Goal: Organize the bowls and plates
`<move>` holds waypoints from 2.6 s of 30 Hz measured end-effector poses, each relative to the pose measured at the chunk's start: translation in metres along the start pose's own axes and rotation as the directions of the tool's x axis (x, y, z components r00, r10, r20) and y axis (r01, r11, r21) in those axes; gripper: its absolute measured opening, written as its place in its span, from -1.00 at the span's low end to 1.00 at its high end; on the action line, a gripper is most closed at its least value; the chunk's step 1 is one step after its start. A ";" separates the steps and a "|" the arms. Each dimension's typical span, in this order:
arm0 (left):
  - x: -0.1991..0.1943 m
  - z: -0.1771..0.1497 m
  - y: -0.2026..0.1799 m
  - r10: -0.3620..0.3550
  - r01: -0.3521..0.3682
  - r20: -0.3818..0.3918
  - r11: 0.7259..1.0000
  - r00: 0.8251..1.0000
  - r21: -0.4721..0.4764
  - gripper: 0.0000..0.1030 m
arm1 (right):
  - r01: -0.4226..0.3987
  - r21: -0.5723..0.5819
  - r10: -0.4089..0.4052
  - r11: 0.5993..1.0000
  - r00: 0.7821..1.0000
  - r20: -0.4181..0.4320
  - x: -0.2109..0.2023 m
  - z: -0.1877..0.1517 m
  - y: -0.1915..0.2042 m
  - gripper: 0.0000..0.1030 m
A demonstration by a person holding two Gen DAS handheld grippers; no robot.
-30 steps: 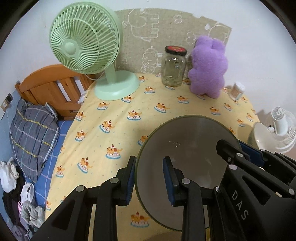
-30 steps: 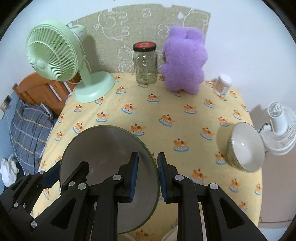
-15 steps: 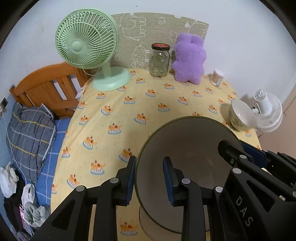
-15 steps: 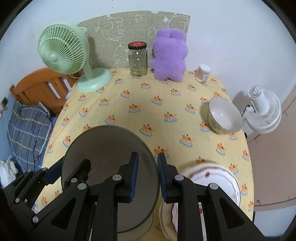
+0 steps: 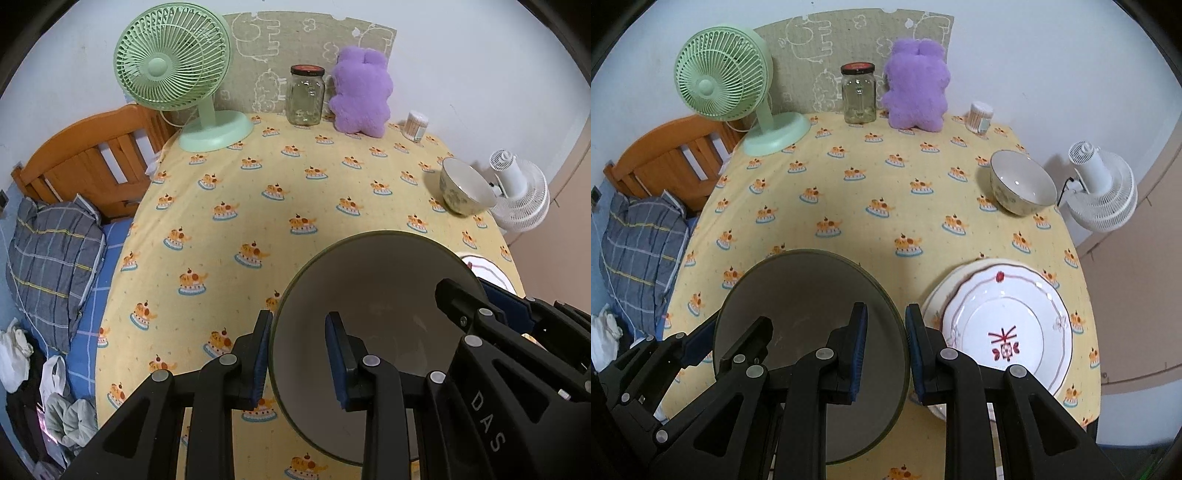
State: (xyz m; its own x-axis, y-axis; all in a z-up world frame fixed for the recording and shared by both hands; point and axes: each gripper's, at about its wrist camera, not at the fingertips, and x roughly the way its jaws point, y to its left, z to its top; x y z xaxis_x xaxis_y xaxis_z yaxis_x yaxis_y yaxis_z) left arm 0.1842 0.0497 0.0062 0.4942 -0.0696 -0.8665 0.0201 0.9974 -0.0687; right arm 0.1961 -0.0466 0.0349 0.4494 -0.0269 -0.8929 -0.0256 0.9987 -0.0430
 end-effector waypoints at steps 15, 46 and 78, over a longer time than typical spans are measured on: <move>0.020 -0.013 0.002 -0.037 0.038 -0.067 0.999 0.997 0.010 -0.46 | 0.038 0.013 -0.037 0.999 0.997 -0.067 0.017 -0.014 0.000 -0.52; 0.064 -0.007 0.004 -0.004 0.010 -0.159 0.999 0.987 0.039 -0.46 | 0.009 0.007 -0.007 1.000 0.985 -0.170 0.071 -0.006 -0.003 -0.52; -0.001 0.014 -0.005 -0.149 0.153 -0.038 0.975 0.988 0.159 0.78 | 0.120 0.152 -0.115 0.981 0.993 -0.039 -0.003 -0.002 -0.021 0.40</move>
State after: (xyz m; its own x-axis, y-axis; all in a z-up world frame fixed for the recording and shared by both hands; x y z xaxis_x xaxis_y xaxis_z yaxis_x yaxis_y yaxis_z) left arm 0.1961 0.0448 0.0141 0.4523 -0.2182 -0.8648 0.2332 0.9648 -0.1215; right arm 0.1935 -0.0672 0.0372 0.4144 -0.1432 -0.8988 0.1646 0.9831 -0.0807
